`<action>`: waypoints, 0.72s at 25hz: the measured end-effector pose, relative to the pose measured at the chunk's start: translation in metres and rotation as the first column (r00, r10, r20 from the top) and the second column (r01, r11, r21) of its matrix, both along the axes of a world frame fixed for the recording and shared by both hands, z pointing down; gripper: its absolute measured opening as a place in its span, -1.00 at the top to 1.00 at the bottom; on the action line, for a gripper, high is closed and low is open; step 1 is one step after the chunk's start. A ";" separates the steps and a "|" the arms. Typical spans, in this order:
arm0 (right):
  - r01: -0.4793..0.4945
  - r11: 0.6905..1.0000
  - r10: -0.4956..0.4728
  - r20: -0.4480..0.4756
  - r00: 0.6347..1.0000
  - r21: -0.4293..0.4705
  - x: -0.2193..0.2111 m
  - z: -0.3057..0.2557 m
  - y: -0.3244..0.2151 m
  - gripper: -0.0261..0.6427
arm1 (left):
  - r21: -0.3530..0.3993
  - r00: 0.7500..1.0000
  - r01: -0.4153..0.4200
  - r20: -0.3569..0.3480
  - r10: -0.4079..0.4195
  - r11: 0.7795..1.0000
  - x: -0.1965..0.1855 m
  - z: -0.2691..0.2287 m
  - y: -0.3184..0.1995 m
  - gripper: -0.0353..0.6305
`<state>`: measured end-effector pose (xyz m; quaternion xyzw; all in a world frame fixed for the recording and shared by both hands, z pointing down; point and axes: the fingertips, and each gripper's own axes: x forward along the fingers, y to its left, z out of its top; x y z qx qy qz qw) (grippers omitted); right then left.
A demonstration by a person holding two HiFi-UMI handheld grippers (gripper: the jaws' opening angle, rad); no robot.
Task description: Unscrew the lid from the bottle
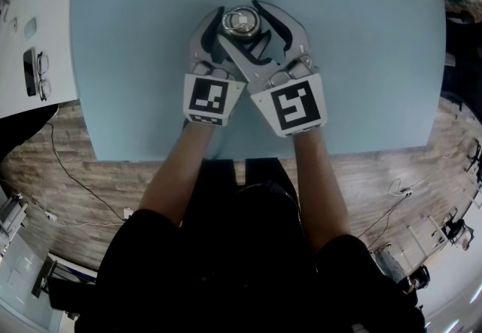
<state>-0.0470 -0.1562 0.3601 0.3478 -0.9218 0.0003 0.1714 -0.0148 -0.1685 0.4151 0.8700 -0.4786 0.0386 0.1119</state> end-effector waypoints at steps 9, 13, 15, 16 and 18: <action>0.001 1.000 -0.001 -0.010 1.000 0.003 -0.001 0.001 -0.001 0.12 | -0.001 1.000 -0.003 -0.003 0.003 1.000 -0.001 0.000 0.000 -0.24; -0.003 1.000 0.003 -0.001 1.000 0.005 -0.001 0.000 -0.002 0.12 | 0.001 1.000 -0.005 -0.007 0.005 1.000 -0.001 -0.001 -0.001 -0.24; -0.002 1.000 0.002 0.001 1.000 0.006 -0.001 0.000 -0.002 0.13 | 0.001 1.000 -0.007 -0.006 0.007 1.000 -0.001 -0.001 -0.001 -0.24; -0.001 1.000 0.001 0.000 1.000 0.007 0.000 0.000 -0.001 0.13 | 0.002 1.000 -0.009 -0.006 0.009 1.000 0.000 -0.001 0.000 -0.24; 0.001 1.000 -0.001 0.000 1.000 0.010 0.000 0.000 -0.001 0.13 | 0.003 1.000 -0.011 -0.005 0.011 1.000 0.000 0.000 0.000 -0.24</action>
